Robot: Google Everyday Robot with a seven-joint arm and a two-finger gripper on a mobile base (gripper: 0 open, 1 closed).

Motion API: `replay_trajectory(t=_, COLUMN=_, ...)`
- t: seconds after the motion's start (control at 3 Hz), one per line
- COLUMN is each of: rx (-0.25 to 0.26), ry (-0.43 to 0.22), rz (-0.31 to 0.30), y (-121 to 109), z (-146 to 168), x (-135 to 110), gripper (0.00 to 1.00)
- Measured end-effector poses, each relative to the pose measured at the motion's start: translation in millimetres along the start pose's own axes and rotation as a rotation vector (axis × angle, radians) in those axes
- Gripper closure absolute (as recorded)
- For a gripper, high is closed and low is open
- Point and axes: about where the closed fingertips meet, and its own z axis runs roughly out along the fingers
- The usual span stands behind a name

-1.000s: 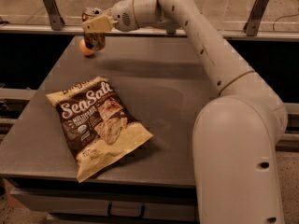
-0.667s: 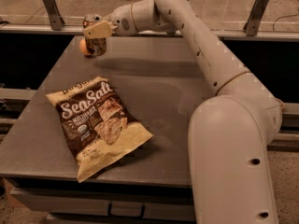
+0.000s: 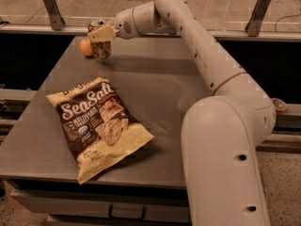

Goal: Move orange can near brown chip bag

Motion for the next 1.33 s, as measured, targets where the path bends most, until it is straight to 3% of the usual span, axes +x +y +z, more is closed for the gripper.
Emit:
replay_trajectory(t=0.67, rx=0.025, ry=0.05, rz=-0.004, y=-18, z=-2, x=21, gripper=0.14)
replay_trajectory(t=1.0, rx=0.04, ry=0.043, rz=0.002, y=-23, z=-6, x=22, gripper=0.0)
replay_trajectory(t=1.33, rx=0.063, ry=0.026, rz=0.013, y=-27, z=-15, x=18, gripper=0.0)
